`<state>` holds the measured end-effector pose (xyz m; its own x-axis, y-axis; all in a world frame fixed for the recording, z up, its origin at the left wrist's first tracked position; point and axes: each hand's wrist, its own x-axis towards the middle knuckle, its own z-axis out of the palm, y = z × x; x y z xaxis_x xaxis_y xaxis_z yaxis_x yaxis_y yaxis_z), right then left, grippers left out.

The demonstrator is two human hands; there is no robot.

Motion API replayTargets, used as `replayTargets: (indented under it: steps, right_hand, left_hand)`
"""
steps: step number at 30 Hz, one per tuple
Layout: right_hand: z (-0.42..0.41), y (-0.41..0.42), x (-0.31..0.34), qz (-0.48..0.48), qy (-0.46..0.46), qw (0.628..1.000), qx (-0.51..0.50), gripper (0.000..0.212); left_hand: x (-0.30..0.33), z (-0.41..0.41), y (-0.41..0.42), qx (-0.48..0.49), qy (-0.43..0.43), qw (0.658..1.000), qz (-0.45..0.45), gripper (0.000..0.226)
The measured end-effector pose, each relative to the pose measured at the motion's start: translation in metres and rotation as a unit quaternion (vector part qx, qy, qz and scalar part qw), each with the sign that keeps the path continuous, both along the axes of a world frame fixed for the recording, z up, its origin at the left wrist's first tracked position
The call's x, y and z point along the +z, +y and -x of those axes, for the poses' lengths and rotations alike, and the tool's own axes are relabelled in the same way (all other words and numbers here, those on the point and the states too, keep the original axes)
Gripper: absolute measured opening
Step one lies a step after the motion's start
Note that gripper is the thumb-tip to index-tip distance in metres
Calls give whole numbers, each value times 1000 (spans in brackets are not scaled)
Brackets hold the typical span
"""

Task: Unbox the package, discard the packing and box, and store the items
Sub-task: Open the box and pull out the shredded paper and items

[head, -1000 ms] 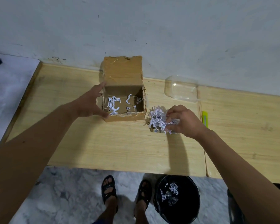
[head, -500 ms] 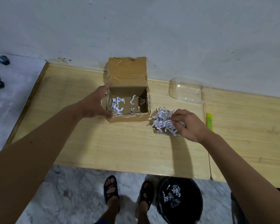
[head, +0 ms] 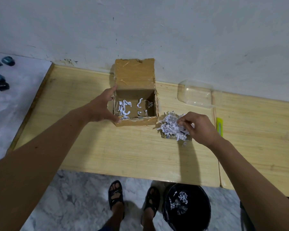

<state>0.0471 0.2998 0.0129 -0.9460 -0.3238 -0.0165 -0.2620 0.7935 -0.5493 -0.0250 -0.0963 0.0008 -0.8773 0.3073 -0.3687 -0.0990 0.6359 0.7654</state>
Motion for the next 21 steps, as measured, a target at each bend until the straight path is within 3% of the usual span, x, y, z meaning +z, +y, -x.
replayTargets:
  steps: [6, 12, 17, 21]
  right_hand:
    - [2, -8, 4, 27, 1, 999, -32, 11]
    - [30, -61, 26, 117, 3, 992, -44, 14]
    - [68, -125, 24, 149, -89, 985, 19, 29]
    - [91, -157, 14, 75, -172, 981, 47, 49]
  left_hand:
    - [2, -2, -1, 3, -1, 1000, -4, 147]
    - [5, -4, 2, -8, 19, 1000, 3, 147]
    - [3, -9, -3, -6, 46, 999, -19, 142]
    - [-10, -14, -12, -10, 69, 997, -40, 138]
